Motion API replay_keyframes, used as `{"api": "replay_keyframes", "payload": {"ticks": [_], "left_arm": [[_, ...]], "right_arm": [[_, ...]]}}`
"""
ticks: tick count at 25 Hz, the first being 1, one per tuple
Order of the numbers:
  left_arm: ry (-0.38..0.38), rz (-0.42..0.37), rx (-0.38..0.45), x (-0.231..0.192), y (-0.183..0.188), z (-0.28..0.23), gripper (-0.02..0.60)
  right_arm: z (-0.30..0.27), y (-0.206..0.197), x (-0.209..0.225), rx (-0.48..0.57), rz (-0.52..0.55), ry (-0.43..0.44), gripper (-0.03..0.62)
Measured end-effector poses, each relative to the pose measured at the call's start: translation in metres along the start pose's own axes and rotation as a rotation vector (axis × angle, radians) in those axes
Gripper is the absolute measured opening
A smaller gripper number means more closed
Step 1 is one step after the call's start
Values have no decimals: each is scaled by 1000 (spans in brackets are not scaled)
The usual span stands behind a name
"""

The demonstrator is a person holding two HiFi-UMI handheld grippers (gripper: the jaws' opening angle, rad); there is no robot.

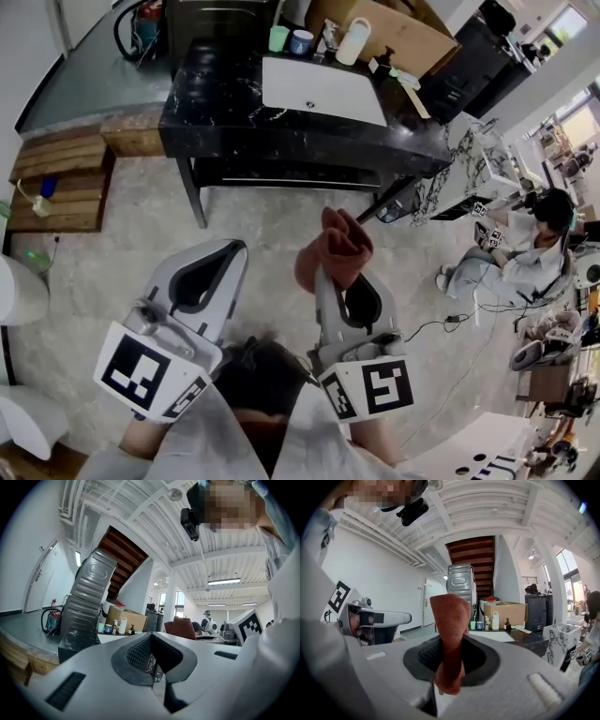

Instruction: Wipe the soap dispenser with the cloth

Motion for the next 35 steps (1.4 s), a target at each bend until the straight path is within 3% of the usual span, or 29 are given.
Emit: {"api": "replay_keyframes", "payload": {"ticks": [7, 14, 25, 35], "left_arm": [[-85, -13, -17, 10, -7, -8, 3], [-160, -21, -21, 29, -4, -37, 3], [-235, -27, -42, 85, -1, -118, 3], [-242, -47, -48, 139, 14, -198, 3]], "right_arm": [[18, -9, 7, -3, -31, -91, 75], [37, -17, 41, -5, -56, -189, 75], [56, -33, 133, -17, -98, -254, 75], [68, -36, 231, -5, -107, -264, 75]]}}
Point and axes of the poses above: the fingertips, and each gripper's own axes: z backward along the fingers, x to its right, y out of its top, the point moved 2 cm from there along z, backward along the fingers, and after that the axes turned 12 degrees about -x, right-handed, at the moved point
